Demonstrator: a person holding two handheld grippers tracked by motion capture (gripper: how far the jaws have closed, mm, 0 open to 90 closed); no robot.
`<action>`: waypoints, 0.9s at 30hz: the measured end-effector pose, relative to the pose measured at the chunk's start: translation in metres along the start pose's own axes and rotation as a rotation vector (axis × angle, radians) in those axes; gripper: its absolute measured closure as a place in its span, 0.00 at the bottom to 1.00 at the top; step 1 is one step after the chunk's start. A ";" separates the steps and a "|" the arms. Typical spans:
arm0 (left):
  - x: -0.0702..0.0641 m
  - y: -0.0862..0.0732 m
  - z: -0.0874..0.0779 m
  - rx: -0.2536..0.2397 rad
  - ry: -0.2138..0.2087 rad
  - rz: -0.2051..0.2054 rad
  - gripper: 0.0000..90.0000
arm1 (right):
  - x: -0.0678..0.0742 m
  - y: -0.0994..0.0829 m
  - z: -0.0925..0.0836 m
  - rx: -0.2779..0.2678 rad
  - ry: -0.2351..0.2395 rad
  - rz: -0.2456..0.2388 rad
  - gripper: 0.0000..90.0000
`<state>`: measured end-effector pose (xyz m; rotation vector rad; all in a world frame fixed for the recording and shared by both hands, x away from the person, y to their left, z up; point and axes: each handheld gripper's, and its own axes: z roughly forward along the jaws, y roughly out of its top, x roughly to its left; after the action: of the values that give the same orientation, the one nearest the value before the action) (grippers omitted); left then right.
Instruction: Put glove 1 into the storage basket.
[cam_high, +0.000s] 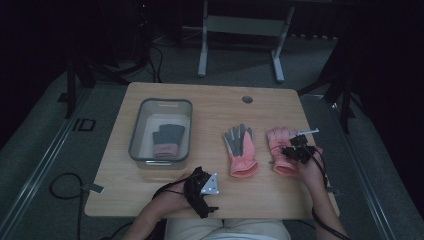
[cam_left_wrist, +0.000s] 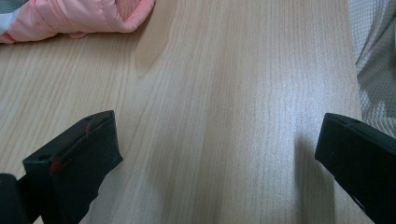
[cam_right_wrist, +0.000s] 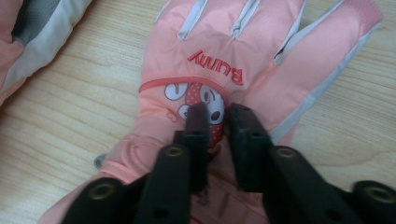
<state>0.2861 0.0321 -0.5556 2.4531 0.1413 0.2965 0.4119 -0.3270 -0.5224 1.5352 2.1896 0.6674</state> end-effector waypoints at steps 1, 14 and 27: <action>0.000 0.000 0.000 -0.001 0.000 -0.001 0.00 | 0.000 0.000 0.001 -0.004 0.002 0.011 0.91; 0.000 0.000 0.000 -0.007 -0.007 -0.008 0.00 | 0.005 0.012 -0.037 -0.118 -0.028 0.073 0.96; 0.001 0.001 0.000 -0.009 -0.005 -0.006 0.00 | 0.058 0.058 -0.090 -0.265 0.016 -0.017 0.96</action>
<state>0.2866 0.0311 -0.5548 2.4444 0.1443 0.2874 0.3870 -0.2703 -0.4173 1.3776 2.0272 0.9262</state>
